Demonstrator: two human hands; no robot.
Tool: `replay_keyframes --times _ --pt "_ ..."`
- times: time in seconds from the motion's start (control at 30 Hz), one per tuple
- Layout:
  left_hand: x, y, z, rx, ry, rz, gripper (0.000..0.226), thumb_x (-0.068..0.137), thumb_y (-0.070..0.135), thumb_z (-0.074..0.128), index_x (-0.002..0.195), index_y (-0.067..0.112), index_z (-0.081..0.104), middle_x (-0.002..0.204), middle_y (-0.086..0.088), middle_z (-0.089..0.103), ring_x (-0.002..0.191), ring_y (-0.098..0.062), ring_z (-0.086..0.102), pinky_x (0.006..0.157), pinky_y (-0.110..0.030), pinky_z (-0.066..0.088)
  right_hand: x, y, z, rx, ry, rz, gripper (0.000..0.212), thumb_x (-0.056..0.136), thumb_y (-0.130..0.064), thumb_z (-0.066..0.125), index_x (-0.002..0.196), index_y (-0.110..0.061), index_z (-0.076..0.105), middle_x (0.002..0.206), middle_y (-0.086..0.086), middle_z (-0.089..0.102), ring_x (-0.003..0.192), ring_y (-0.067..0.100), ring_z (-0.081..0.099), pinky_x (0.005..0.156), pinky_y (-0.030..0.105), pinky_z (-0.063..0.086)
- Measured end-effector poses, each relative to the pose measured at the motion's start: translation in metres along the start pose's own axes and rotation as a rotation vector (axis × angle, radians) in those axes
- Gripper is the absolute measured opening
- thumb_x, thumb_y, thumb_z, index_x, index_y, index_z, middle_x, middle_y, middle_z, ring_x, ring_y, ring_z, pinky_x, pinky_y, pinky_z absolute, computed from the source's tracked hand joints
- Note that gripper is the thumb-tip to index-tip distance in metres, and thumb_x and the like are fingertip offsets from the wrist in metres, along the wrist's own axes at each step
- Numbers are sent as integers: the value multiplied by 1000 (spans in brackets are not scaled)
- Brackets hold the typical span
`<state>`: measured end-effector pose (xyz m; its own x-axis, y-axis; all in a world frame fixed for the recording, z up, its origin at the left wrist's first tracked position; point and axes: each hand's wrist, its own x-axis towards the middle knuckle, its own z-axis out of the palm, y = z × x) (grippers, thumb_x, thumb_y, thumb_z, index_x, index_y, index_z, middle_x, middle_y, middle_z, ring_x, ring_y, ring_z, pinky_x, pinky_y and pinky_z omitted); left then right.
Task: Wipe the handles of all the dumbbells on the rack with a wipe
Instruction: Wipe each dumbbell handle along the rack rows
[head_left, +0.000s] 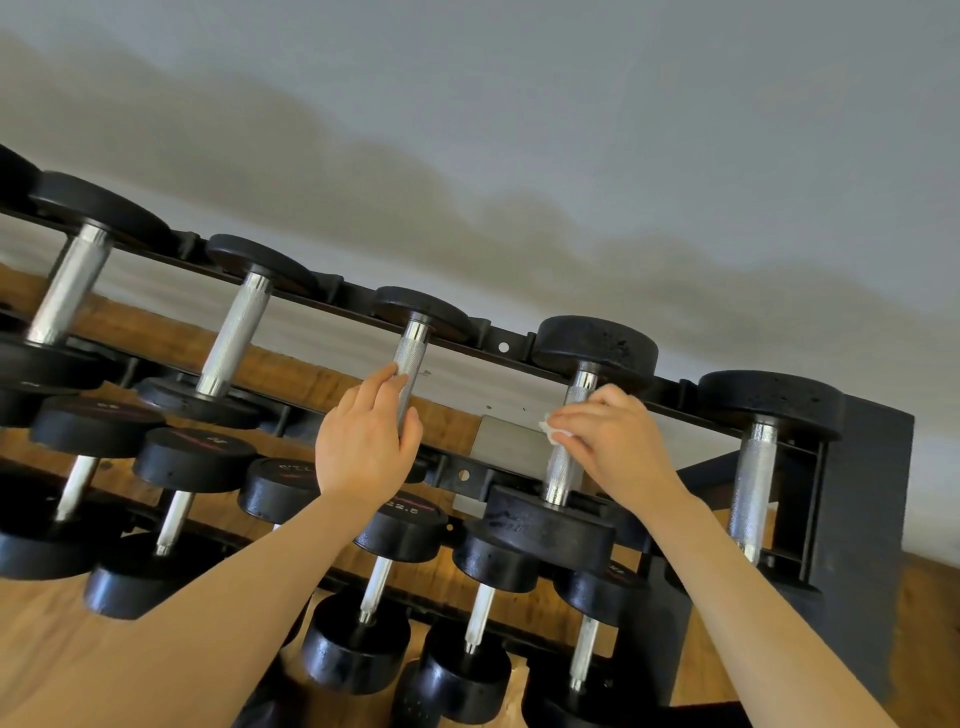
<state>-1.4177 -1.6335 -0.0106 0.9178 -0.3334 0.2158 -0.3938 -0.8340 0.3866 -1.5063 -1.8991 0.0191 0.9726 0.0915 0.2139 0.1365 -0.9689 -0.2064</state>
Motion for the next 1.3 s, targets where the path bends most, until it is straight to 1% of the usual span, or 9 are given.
replay_keyframes --times 0.07,0.17,0.37,0.53,0.63,0.83,1.0,1.17,1.3 --pt "0 -1 0 8 -2 0 36 93 24 60 125 8 62 135 -8 60 106 -26 64 75 -35 54 -1 -5 4 -2 -82 -40 13 86 -29 67 94 -24 75 91 -12 72 79 9 46 66 23 38" --pt "0 -1 0 8 -1 -2 37 93 25 58 125 8 62 134 -8 60 106 -25 64 76 -34 54 -7 -11 5 -44 -200 -156 20 90 -34 56 83 -26 73 81 -13 69 76 9 44 64 23 39" --pt "0 0 0 2 -1 -1 36 93 24 58 125 7 62 134 -9 60 106 -26 64 77 -35 54 -12 -5 1 -5 -29 -15 18 82 -25 69 97 -18 75 101 0 64 89 17 52 73 26 40" --pt "0 0 1 11 8 10 35 92 22 60 123 7 63 133 -10 60 103 -26 65 73 -36 54 -29 -19 3 212 -156 74 19 82 -26 68 96 -16 75 94 -3 58 87 10 50 72 24 49" --pt "0 0 1 17 8 8 34 92 22 60 123 7 63 132 -10 61 103 -27 65 73 -36 54 -16 -13 -3 194 -163 104 16 79 -24 74 95 -19 76 93 -5 59 90 10 48 74 25 47" --pt "-1 -1 1 16 8 14 35 93 22 60 124 7 62 134 -9 60 105 -27 64 76 -36 54 -17 -25 3 158 -279 -52 9 79 -25 75 86 -21 78 88 -3 62 86 16 53 68 36 51" --pt "0 0 0 13 6 10 34 93 21 61 124 7 62 133 -10 60 103 -27 64 74 -36 54 -24 -14 -4 220 -225 42 15 81 -26 74 96 -25 76 95 -7 60 92 12 52 73 29 49" --pt "0 1 0 16 5 16 34 92 21 61 123 6 62 133 -10 60 103 -28 64 74 -38 54 -28 -20 -4 262 -298 56 19 82 -27 72 101 -24 75 99 -9 59 95 8 51 80 28 49" --pt "0 1 -1 16 2 7 35 92 21 60 124 6 62 133 -10 60 104 -28 64 74 -38 54 -27 -14 -8 261 -182 178 22 80 -25 74 102 -20 75 99 -5 61 93 11 53 78 24 47"
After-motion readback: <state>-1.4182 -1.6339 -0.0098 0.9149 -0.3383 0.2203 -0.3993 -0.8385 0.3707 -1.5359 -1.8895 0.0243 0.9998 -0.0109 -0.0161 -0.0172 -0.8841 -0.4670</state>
